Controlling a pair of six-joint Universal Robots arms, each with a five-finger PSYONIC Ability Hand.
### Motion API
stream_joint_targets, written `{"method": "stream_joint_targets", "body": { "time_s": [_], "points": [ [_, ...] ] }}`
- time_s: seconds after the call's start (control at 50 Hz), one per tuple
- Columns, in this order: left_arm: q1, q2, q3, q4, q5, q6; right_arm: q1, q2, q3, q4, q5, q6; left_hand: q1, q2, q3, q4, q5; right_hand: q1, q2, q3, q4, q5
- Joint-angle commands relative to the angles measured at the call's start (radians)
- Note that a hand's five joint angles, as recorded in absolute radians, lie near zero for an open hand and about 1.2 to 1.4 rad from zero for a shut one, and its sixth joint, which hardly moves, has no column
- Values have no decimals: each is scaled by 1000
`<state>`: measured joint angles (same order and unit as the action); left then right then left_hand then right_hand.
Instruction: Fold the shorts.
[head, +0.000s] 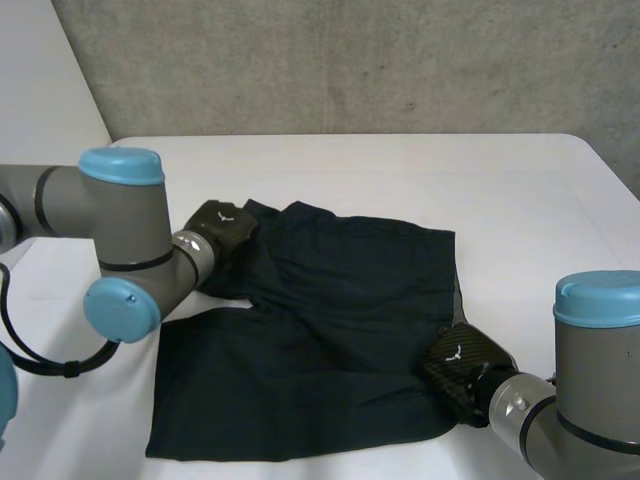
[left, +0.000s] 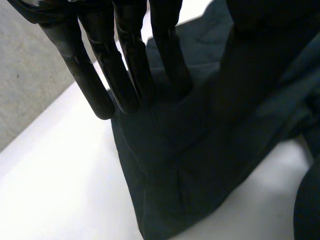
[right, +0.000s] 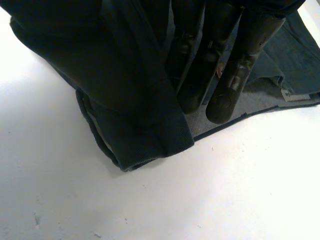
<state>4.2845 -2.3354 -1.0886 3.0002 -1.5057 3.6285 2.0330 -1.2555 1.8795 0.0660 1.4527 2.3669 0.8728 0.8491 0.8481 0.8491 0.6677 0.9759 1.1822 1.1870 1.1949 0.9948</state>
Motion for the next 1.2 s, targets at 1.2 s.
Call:
{"method": "stream_joint_targets", "body": {
  "time_s": [1.2],
  "points": [
    [37,604,-833,155,9,-116,-13,-15,0,3,0,78,-251,-227,-227,-228,-221,420,214,209,201,227]
  ]
}}
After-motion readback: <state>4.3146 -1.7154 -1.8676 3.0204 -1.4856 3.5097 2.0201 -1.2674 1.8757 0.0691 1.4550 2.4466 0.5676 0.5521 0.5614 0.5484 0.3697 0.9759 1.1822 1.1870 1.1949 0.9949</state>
